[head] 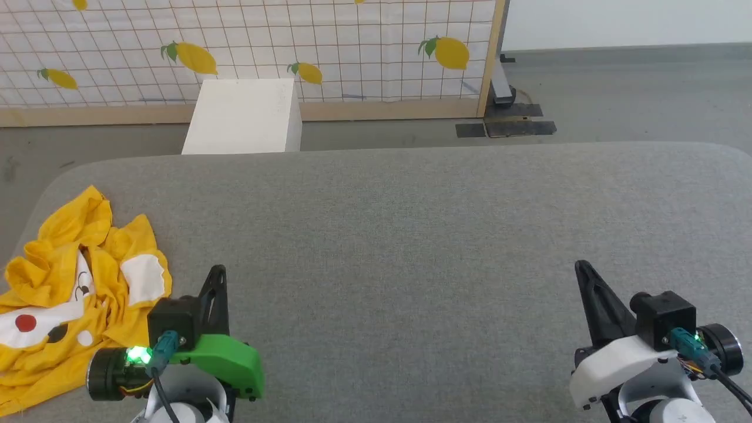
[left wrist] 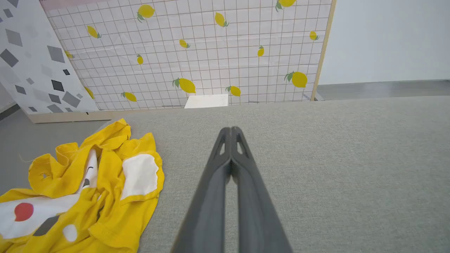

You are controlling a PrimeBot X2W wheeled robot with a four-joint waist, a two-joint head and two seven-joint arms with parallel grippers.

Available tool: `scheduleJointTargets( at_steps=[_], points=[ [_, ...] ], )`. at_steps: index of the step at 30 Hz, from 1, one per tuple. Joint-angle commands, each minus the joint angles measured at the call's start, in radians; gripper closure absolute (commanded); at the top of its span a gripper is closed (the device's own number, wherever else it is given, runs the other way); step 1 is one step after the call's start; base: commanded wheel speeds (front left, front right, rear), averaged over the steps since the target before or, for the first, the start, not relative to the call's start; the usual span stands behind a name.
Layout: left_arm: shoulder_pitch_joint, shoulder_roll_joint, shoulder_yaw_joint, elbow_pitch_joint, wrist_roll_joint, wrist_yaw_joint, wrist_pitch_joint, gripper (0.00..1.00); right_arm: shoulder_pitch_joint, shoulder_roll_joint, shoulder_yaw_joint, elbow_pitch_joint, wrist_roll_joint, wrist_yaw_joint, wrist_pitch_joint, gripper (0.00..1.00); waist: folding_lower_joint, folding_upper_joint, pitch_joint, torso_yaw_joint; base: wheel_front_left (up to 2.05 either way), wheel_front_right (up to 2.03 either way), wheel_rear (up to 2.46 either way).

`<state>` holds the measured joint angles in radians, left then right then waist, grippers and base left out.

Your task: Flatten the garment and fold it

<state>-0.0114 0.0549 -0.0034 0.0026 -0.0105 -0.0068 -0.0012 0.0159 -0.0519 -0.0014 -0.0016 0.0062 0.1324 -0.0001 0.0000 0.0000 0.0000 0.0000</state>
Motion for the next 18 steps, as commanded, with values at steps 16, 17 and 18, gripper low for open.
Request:
scheduleJointTargets(
  at_steps=[16, 17, 18],
  points=[
    [0.011, -0.005, 0.003, -0.003, 0.01, 0.007, 0.001, 1.0, -0.016, 0.002, 0.001, 0.002, -0.006, -0.002, 0.0, 1.0, 0.0, 0.0, 0.0, 0.0, 0.0, 0.0, 0.0],
    [0.0, 0.0, 0.0, 0.0, 0.0, 0.0, 0.0, 0.0, 0.0, 0.0, 0.0, 0.0, 0.0, 0.0, 0.0, 0.0, 0.0, 0.0, 0.0, 0.0, 0.0, 0.0, 0.0],
    [0.0, 0.0, -0.001, 0.0, -0.001, 0.0, 0.0, 0.0, 0.0, 0.0, 0.0, 0.0, 0.0, 0.0, 0.0, 0.0, 0.0, 0.0, 0.0, 0.0, 0.0, 0.0, 0.0]
  ],
)
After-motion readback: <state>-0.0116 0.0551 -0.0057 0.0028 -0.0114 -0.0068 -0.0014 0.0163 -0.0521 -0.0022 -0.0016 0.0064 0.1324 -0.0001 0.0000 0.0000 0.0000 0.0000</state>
